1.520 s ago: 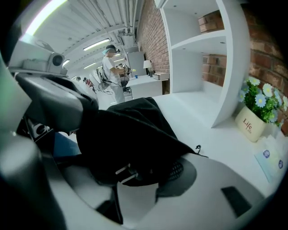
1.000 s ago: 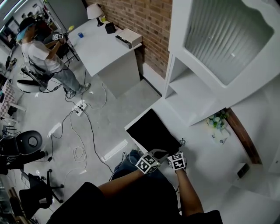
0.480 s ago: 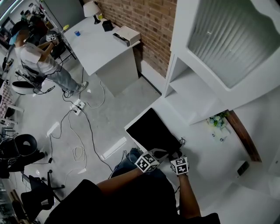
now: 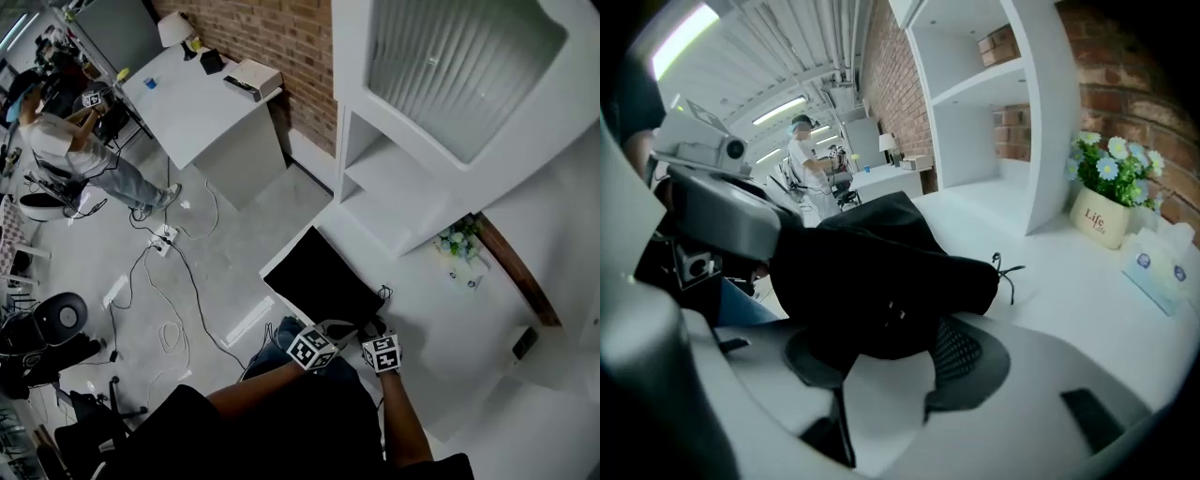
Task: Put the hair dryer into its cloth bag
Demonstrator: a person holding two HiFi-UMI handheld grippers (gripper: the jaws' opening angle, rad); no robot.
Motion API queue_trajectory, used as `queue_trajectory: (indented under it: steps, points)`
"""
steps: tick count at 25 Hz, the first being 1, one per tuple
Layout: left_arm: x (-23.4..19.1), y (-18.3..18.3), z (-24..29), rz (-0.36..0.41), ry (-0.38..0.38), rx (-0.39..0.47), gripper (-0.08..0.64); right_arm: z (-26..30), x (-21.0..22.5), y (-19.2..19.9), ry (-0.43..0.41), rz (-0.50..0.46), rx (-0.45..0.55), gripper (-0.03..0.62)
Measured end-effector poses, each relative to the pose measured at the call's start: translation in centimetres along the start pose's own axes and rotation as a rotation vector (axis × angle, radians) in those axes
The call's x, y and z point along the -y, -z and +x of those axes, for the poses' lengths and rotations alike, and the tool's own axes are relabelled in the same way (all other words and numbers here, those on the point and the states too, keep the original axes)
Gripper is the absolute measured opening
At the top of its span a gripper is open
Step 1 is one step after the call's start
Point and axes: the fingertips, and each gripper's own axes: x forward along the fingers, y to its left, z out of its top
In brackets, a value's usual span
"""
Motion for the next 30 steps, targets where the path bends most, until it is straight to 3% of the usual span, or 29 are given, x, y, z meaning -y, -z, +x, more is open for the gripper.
queue_trajectory:
  steps: [6, 11, 13, 20, 24, 30]
  points:
    - [-0.1, 1.3, 1.6, -0.043, -0.045, 0.005, 0.028, -4.0, 1.3, 2.1, 0.047, 0.007, 0.045, 0.212]
    - [-0.9, 2.2, 2.5, 0.002, -0.148, -0.001, 0.035, -6.7, 1.6, 4.0, 0.047, 0.045, 0.082, 0.213]
    - [-0.6, 2.0, 2.6, -0.003, -0.166, 0.007, 0.097, -7.6, 1.2, 4.6, 0.033, 0.072, 0.094, 0.213]
    - [1.9, 2.6, 1.0, 0.035, -0.132, 0.013, 0.132, -10.1, -1.1, 0.6, 0.024, 0.175, 0.227, 0.213]
    - [2.3, 1.6, -1.6, 0.077, -0.107, 0.042, 0.132, -11.8, -2.7, -1.9, 0.077, 0.222, 0.315, 0.213]
    - [4.6, -0.8, -9.5, 0.066, -0.058, 0.106, 0.13, -14.7, -7.3, -4.3, 0.172, 0.29, 0.403, 0.212]
